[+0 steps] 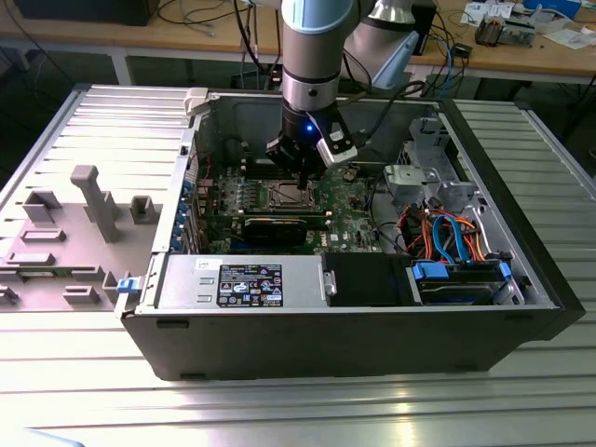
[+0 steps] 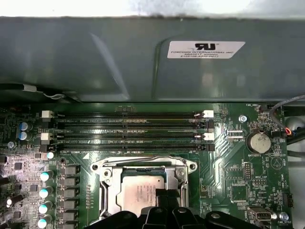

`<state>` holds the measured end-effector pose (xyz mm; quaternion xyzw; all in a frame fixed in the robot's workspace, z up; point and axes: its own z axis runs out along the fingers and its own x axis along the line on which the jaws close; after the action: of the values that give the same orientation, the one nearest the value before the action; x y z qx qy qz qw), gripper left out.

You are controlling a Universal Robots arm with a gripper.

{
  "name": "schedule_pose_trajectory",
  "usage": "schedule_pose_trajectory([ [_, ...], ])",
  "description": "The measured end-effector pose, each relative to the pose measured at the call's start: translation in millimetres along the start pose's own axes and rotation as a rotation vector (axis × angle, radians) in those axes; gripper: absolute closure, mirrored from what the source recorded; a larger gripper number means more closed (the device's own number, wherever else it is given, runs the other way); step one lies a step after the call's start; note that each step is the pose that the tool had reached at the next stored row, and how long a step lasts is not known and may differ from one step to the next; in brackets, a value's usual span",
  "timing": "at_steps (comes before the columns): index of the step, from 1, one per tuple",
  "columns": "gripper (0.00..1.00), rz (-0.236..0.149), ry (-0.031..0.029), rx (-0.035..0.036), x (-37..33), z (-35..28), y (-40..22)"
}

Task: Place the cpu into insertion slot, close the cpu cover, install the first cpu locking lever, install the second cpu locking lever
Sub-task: 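Install the second cpu locking lever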

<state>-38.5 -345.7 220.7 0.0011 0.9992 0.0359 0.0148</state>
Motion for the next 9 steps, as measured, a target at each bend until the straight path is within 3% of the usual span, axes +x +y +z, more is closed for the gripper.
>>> schedule_pose_trajectory([
  [5,0.89,0.000,0.0001,0.0004,0.0,-0.8,-0.1],
  [9,0.89,0.000,0.0000,0.0008,-0.3,-9.5,0.6],
])
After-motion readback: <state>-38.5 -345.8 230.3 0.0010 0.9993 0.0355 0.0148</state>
